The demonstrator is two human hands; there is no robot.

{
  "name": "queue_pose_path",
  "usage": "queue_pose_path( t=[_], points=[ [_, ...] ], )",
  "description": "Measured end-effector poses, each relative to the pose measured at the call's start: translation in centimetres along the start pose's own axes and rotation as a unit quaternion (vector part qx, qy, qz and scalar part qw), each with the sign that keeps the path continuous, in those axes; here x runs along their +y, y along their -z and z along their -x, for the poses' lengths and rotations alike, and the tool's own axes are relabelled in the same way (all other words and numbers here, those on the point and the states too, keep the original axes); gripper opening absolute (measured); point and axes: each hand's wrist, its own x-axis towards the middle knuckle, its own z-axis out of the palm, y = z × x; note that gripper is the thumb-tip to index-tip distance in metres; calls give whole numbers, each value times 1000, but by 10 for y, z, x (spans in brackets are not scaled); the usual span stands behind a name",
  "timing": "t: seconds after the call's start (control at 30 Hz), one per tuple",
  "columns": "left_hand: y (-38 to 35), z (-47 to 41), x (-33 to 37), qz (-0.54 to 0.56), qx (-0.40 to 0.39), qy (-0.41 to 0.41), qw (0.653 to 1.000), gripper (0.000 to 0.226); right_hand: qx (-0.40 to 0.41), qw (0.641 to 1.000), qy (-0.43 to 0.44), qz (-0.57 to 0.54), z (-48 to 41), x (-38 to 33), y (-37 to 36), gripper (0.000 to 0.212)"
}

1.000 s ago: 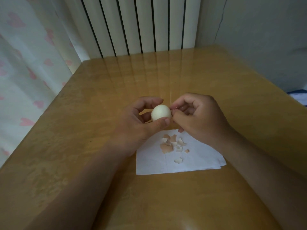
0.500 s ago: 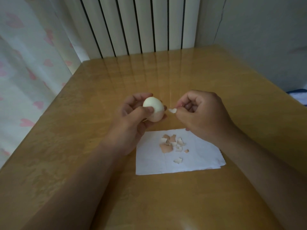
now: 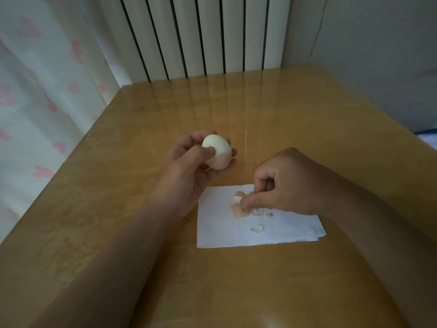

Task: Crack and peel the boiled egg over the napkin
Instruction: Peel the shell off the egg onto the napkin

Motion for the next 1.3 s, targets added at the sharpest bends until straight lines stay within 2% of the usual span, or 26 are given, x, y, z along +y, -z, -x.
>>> queue_pose_path(
  t=[0.03,0.13,0.23,0.27,0.37,0.43,0.47,0.57,0.6,0.63,0.7,0.73,0.77,0.8,0.9,1.03,1.13,1.3],
  points=[
    [0,0,0,0,-2,2,1000,27,3,1000,3,2,1,0,0,31],
    [-1,1,0,5,-16,12,1000,28,-4,1000,-1,-8,2,2,0,12],
    [-2,1,0,13,-33,17,999,34,-14,1000,-4,8,3,0,2,6],
    [-3,1,0,15,-38,19,999,36,-14,1000,-10,10,2,-2,3,10],
    [-2,1,1,15,-59,32,998,46,12,999,-3,33,3,-3,4,58],
    [-2,2,1,13,-76,48,996,50,18,999,-9,28,3,-2,4,71],
    [-3,2,1,14,-79,59,995,49,14,1000,-13,23,3,-1,4,68],
    [-2,3,2,20,-84,74,993,53,-15,999,-32,16,4,-1,3,19],
    [-2,3,2,18,-84,73,994,54,-12,999,-30,14,4,0,4,13],
    [-2,3,2,14,-79,73,994,53,-4,1000,-23,11,3,0,5,19],
    [-2,3,3,5,-66,76,995,49,25,1000,-17,-4,2,0,4,55],
    [-3,3,2,0,-62,77,995,48,49,999,-14,-13,2,0,4,65],
    [-3,3,3,-5,-61,77,995,47,80,997,-6,-18,2,0,4,67],
    [-4,4,3,-11,-62,79,995,47,116,993,10,-24,2,0,3,60],
    [-6,6,2,-26,-71,87,993,45,196,976,31,-93,0,-5,-3,23],
    [-12,8,-2,-56,-85,88,991,49,179,966,37,-183,-3,-9,-18,34],
    [-15,9,-6,-85,-83,103,988,63,159,964,47,-207,-5,-11,-26,28],
    [-16,11,-6,-107,-75,101,986,60,153,938,47,-306,-6,-9,-29,18]
  ],
)
